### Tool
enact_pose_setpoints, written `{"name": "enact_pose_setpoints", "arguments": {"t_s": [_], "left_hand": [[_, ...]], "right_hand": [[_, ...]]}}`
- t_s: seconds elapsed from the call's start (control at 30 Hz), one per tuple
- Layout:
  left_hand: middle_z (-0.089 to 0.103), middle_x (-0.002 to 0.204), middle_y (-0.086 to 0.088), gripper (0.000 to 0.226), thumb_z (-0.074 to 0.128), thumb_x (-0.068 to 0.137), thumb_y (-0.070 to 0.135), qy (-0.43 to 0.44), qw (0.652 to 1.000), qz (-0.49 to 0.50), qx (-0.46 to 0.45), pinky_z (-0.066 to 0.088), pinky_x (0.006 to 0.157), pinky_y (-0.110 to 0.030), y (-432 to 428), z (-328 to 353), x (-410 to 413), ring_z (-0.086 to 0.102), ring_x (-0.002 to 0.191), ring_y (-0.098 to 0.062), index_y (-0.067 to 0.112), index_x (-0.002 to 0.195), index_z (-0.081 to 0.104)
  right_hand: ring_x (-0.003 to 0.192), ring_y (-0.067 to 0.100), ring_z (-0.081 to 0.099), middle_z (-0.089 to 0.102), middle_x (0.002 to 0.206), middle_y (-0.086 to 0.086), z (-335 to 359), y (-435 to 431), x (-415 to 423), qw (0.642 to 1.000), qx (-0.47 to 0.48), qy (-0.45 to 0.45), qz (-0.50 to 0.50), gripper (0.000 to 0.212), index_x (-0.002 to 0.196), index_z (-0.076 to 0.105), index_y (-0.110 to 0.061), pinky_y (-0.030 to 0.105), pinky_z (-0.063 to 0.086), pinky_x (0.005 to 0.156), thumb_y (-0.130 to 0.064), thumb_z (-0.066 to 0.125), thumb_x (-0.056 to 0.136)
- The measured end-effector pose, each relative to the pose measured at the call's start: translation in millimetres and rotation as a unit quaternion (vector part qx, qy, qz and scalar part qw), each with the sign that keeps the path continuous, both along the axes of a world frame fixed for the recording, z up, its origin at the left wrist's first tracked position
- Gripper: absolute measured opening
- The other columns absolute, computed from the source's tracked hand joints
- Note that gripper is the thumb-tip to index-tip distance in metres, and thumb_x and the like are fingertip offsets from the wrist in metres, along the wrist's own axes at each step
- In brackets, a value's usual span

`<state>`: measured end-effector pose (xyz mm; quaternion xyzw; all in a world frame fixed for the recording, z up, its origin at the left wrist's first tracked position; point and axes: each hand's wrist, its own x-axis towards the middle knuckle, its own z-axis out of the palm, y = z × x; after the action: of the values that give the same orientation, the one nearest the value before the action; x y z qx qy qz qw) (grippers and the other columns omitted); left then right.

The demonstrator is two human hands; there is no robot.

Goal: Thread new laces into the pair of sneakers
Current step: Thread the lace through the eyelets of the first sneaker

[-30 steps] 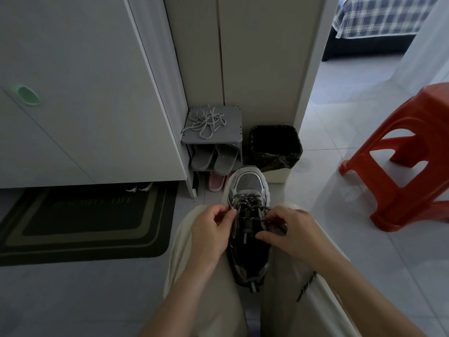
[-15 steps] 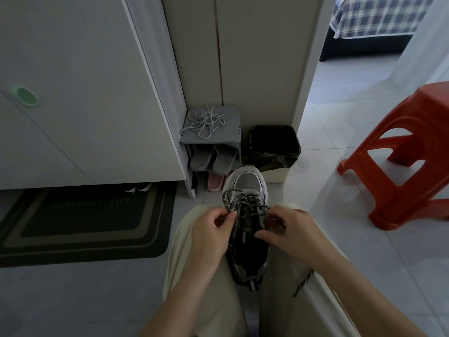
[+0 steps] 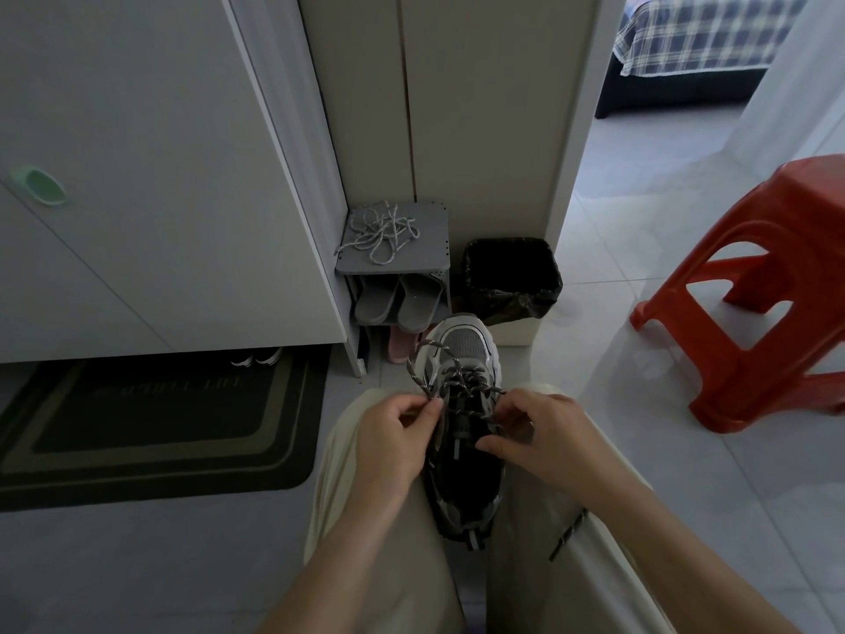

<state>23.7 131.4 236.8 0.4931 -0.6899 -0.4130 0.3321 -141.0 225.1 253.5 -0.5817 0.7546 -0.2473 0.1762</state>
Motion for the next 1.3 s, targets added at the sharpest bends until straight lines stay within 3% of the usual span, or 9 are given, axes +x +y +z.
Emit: {"name": "enact_pose_setpoints", "arguments": {"t_s": [0.2,0.3,0.47,0.57,0.67,0.8,0.97,1.17,1.3], "left_hand": [[0.068,0.086,-0.002,0.012,0.050,0.097,0.021,0.048,0.995,0.043,0.072,0.057,0.052,-0.031,-14,9,5,0.070,0.068,-0.013,0.011,0.095,0.056],[0.068,0.087,0.004,0.010,0.058,0.092,0.027,-0.005,0.999,-0.001,0.038,0.053,0.069,-0.020,-10,6,5,0.066,0.080,-0.007,0.018,0.096,0.059],[0.066,0.079,0.013,0.006,0.068,0.086,0.017,-0.004,0.998,-0.039,0.043,0.046,0.066,-0.006,2,7,3,0.064,0.077,0.000,0.016,0.091,0.069],[0.065,0.077,0.013,0.002,0.064,0.089,0.020,-0.033,0.999,-0.027,0.022,0.051,0.067,-0.012,2,4,3,0.064,0.075,-0.002,0.020,0.087,0.065],[0.067,0.083,0.005,0.006,0.057,0.093,0.023,-0.024,0.999,-0.015,0.036,0.059,0.066,-0.039,-1,-1,5,0.067,0.076,-0.012,0.024,0.087,0.057],[0.067,0.086,-0.003,0.012,0.049,0.097,0.023,-0.017,0.999,0.018,0.045,0.056,0.062,-0.024,-7,-1,6,0.065,0.075,-0.012,0.014,0.093,0.053],[0.068,0.078,0.008,0.013,0.067,0.086,0.028,-0.052,0.998,-0.031,0.023,0.045,0.062,-0.007,-3,3,4,0.065,0.076,-0.003,0.015,0.088,0.066],[0.067,0.080,0.008,0.008,0.061,0.090,0.024,-0.063,0.998,-0.022,0.008,0.049,0.066,-0.015,-8,5,1,0.065,0.076,-0.006,0.016,0.090,0.060],[0.072,0.073,-0.004,0.011,0.041,0.100,0.018,0.068,0.990,0.006,0.126,0.056,0.066,-0.029,-15,21,4,0.071,0.067,-0.014,0.009,0.095,0.046]], "right_hand": [[0.073,-0.003,0.050,0.053,0.074,-0.022,0,1,-1,1.000,0.000,-0.007,0.001,0.041,0.087,0.057,-0.033,0.019,0.035,0.078,-0.067,0.061,0.065],[0.073,-0.004,0.049,0.051,0.075,-0.023,0,1,-1,1.000,0.007,-0.004,0.001,0.037,0.087,0.055,-0.034,0.020,0.036,0.079,-0.063,0.066,0.067],[0.074,-0.003,0.049,0.051,0.076,-0.022,-1,1,1,1.000,0.005,-0.005,-0.001,0.035,0.087,0.055,-0.035,0.020,0.037,0.078,-0.061,0.068,0.067],[0.074,-0.004,0.048,0.051,0.076,-0.023,0,1,1,1.000,0.009,-0.009,-0.004,0.035,0.087,0.055,-0.035,0.020,0.036,0.081,-0.059,0.070,0.068],[0.075,-0.004,0.049,0.052,0.077,-0.023,0,1,1,1.000,0.011,-0.009,-0.003,0.036,0.089,0.057,-0.033,0.019,0.036,0.081,-0.060,0.069,0.068],[0.074,-0.003,0.050,0.053,0.075,-0.022,0,1,0,1.000,0.004,-0.008,0.002,0.037,0.088,0.058,-0.032,0.018,0.033,0.077,-0.062,0.066,0.067],[0.073,-0.004,0.050,0.051,0.075,-0.023,0,3,0,1.000,0.005,-0.005,0.001,0.036,0.088,0.057,-0.031,0.017,0.032,0.077,-0.060,0.068,0.069],[0.074,-0.002,0.052,0.053,0.075,-0.020,1,2,1,1.000,0.008,-0.010,0.001,0.038,0.089,0.059,-0.029,0.014,0.033,0.072,-0.059,0.069,0.068],[0.074,-0.005,0.051,0.052,0.076,-0.022,2,3,1,1.000,0.011,-0.007,0.001,0.037,0.092,0.060,-0.029,0.010,0.032,0.071,-0.057,0.070,0.070]]}}
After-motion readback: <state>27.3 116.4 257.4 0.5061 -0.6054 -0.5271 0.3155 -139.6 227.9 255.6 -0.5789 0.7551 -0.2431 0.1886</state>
